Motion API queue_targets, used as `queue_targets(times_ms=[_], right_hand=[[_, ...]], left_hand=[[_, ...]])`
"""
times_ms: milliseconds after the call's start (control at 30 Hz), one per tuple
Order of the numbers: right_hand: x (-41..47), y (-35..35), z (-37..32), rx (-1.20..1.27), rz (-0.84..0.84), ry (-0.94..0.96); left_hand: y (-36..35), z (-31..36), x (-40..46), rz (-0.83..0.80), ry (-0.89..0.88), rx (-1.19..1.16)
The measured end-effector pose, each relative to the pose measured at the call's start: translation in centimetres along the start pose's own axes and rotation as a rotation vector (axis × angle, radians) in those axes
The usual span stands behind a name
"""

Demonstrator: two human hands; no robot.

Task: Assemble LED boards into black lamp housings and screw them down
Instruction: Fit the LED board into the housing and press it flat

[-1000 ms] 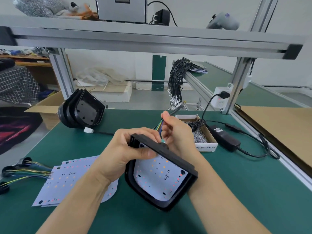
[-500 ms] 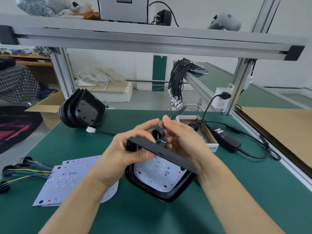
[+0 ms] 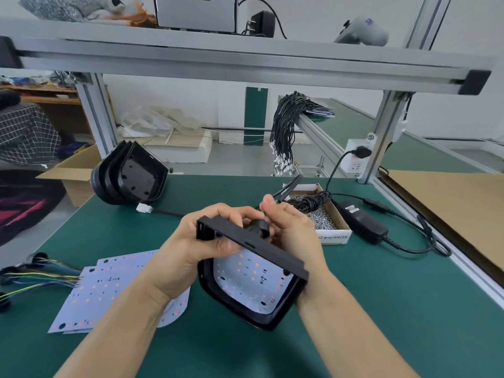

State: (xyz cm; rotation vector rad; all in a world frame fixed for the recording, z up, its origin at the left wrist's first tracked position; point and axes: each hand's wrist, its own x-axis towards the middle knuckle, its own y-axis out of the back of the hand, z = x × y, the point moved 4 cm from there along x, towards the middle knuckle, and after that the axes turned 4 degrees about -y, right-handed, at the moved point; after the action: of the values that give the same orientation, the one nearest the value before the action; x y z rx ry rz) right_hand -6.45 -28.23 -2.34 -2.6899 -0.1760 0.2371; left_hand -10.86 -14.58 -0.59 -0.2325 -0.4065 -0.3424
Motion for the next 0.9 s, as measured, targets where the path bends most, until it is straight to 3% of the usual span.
queue_targets(times_ms=[267, 433, 633, 733, 900], right_hand=[[0.1, -0.3, 0.2, 0.073, 0.102, -0.037], [1.1, -0.5, -1.0, 0.135, 0.030, -0.059], [-0.2, -0.1, -1.0, -0.090, -0.207, -0.126], [-0.3, 0.0, -1.3, -0.064, -0.190, -0.078], [-0.2, 0.3, -0.8, -0.044, -0.099, -0.021]], left_hand=[[0.0, -0.5, -0.1, 0.009, 0.039, -0.073], [0.7, -0.9, -0.6, 0.171, 0.034, 0.018], [0.6, 0.2, -0.2, 0.147, -0.074, 0.132], [-0.1, 0.2, -0.2, 0.047, -0.065, 0.055], [-0.4, 0.2, -0.3, 0.028, -0.041, 0.029]])
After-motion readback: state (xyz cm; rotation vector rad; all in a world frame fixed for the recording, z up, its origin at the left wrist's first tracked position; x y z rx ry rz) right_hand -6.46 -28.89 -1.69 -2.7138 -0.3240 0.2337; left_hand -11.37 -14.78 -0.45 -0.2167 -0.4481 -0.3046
